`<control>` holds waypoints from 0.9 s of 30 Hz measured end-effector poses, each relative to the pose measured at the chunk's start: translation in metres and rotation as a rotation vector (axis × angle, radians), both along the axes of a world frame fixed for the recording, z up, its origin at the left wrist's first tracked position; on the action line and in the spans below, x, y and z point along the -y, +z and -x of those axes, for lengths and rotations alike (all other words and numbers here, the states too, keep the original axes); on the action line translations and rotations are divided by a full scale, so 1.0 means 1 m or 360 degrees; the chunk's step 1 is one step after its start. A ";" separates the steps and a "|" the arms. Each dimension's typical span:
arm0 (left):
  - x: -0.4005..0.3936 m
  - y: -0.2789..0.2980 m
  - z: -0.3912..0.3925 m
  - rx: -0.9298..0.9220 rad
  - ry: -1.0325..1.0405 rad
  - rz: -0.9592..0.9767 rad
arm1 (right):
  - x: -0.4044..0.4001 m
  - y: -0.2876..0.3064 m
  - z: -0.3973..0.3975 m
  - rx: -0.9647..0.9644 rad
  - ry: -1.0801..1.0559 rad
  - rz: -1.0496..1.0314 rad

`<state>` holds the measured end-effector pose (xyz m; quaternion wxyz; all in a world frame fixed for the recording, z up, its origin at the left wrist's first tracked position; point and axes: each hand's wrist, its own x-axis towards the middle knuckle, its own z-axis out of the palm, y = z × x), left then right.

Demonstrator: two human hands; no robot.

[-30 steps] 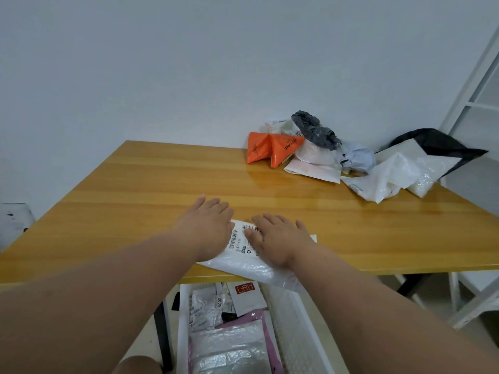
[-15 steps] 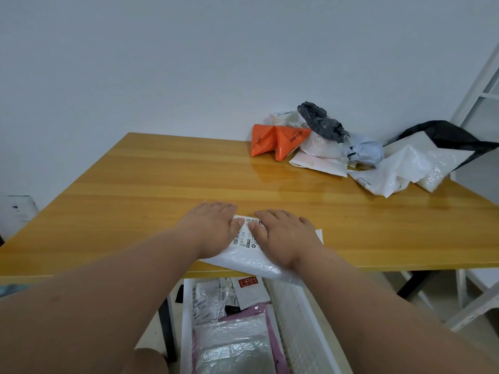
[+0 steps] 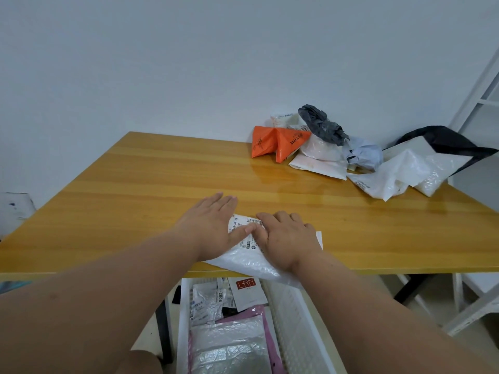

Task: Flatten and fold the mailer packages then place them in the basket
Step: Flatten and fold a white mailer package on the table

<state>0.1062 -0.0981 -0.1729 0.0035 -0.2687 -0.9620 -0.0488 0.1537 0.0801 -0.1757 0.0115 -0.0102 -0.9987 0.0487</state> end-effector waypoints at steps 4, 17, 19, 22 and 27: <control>-0.003 0.004 -0.002 -0.0388 0.0238 0.0018 | 0.005 0.001 0.000 -0.0017 -0.0194 0.0041; -0.023 -0.011 0.020 0.0141 0.0255 -0.0305 | 0.013 0.003 0.023 -0.0040 0.0296 0.0176; -0.022 -0.016 0.021 0.0158 0.0238 -0.0278 | 0.012 -0.006 0.029 -0.0026 0.0349 0.0179; -0.021 -0.019 0.023 0.0129 0.0235 -0.0215 | 0.008 -0.006 0.034 0.0034 0.0341 0.0106; -0.021 -0.017 0.031 0.0183 0.0213 -0.0111 | 0.008 -0.002 0.032 0.0021 0.0324 0.0147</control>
